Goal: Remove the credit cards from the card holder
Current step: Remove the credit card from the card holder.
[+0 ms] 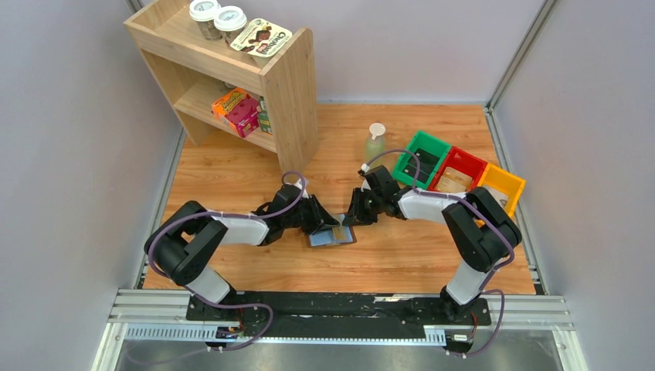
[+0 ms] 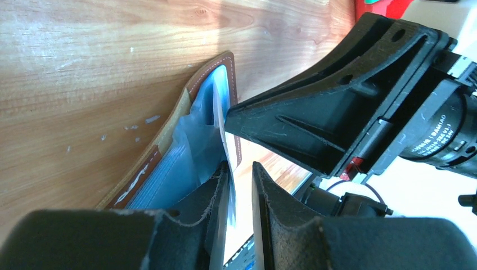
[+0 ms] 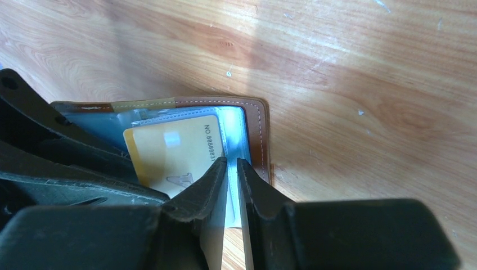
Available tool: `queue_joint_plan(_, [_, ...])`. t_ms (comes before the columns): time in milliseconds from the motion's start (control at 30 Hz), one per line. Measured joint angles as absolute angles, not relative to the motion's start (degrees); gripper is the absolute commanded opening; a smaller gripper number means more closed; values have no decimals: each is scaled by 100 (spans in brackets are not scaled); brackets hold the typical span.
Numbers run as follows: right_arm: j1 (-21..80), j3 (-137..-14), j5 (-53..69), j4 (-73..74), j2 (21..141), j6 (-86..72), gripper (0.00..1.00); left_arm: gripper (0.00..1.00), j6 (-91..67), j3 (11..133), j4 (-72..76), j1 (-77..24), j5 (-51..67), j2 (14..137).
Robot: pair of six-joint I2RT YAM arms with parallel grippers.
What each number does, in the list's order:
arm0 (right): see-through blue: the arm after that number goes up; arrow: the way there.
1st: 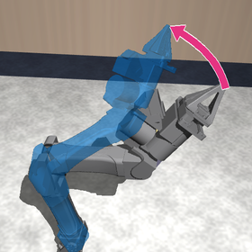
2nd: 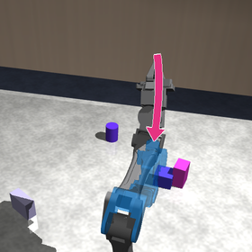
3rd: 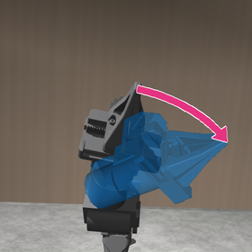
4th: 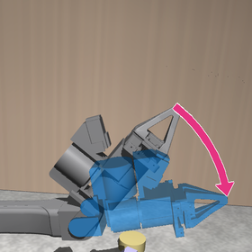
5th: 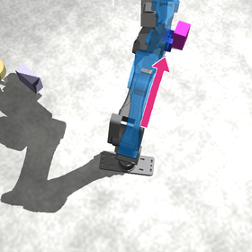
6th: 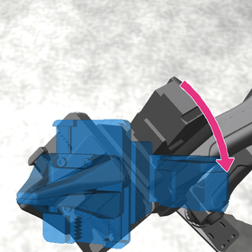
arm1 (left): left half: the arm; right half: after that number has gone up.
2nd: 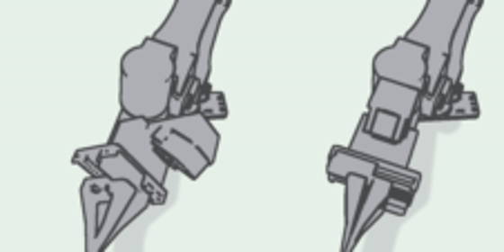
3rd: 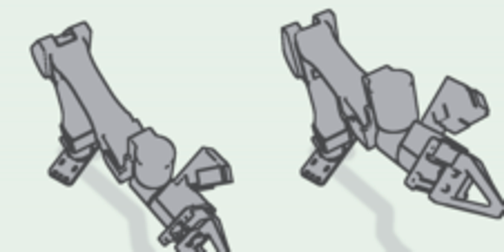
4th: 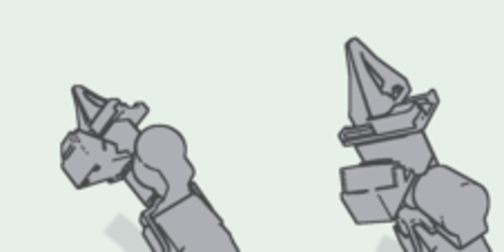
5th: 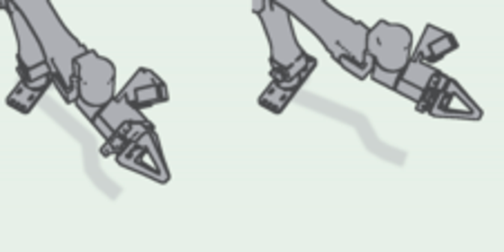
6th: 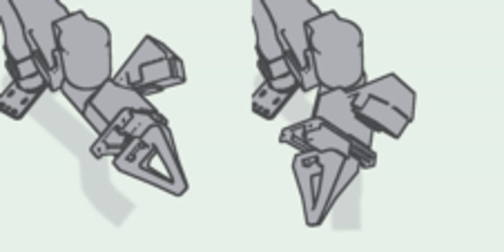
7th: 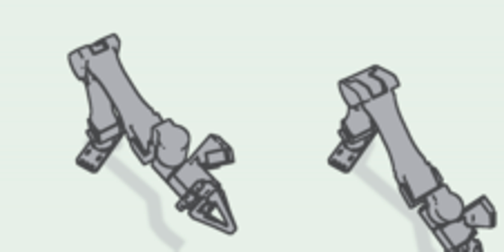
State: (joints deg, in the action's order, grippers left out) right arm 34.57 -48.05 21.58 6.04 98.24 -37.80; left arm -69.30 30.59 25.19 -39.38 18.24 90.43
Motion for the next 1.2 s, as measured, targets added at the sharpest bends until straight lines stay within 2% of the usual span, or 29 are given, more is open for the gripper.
queue_joint_plan(300, [3452,-4814,2158,609,9845,-3817,20,26,-6928,2969,2491,-3938,1787,8746])
queue_joint_plan(767, [3448,-4816,2158,613,9852,-3837,20,12,-6751,2961,1953,-3942,1590,8372])
queue_joint_plan(967, [3448,-4827,2158,622,9854,-3839,20,0,-6451,2993,1133,-3944,1400,7915])
queue_joint_plan(1200, [3450,-4884,2130,711,9856,-3839,20,0,-6071,3074,80,-3968,1020,7161])
